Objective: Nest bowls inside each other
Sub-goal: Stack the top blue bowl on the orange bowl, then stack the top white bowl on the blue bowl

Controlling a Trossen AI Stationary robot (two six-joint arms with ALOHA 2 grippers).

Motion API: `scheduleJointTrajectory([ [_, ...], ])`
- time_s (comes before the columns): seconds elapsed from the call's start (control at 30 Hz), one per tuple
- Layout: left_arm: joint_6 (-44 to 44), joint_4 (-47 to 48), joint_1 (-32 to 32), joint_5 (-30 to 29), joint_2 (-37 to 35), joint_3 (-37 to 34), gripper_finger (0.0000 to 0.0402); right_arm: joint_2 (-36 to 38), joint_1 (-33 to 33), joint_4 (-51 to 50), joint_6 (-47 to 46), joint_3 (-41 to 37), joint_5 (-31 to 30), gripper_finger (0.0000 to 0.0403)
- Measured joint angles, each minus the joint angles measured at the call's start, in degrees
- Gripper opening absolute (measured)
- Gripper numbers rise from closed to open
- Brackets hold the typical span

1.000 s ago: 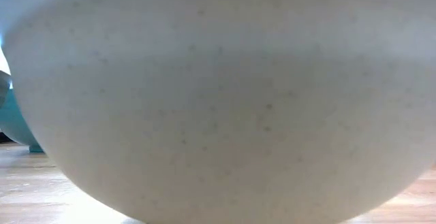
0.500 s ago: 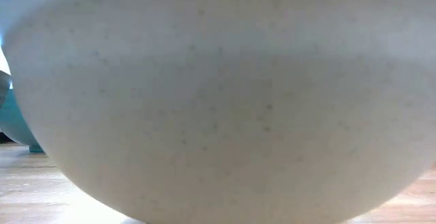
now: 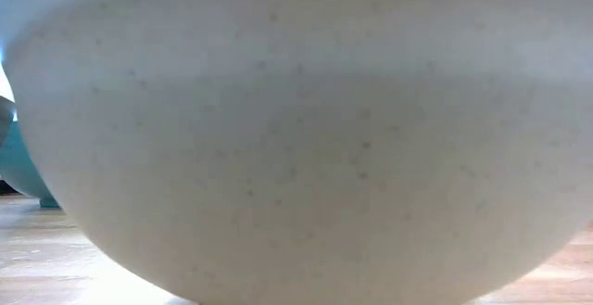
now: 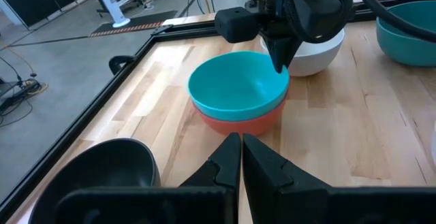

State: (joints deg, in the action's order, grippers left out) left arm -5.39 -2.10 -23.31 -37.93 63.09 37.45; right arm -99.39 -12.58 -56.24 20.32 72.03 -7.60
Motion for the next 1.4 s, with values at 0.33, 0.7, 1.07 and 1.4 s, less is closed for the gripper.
scheduleJointTrajectory([
  [0.33,0.0,-0.4,0.0,0.0,0.0,0.1,0.0000,0.0,-0.8,1.8,3.7,0.6,0.7,0.0013],
  [0.7,0.0,-0.4,0.0,0.0,0.0,0.1,0.0000,0.0,-0.8,3.0,4.1,0.8,2.0,0.0030],
  [1.07,0.0,-0.4,0.0,0.0,0.0,0.1,0.0000,-0.1,-0.8,1.5,3.1,4.4,2.0,0.0100],
  [1.4,0.0,-0.4,0.0,0.0,0.0,0.0,0.0000,1.4,-0.8,-13.5,-2.8,13.4,2.0,0.0086],
])
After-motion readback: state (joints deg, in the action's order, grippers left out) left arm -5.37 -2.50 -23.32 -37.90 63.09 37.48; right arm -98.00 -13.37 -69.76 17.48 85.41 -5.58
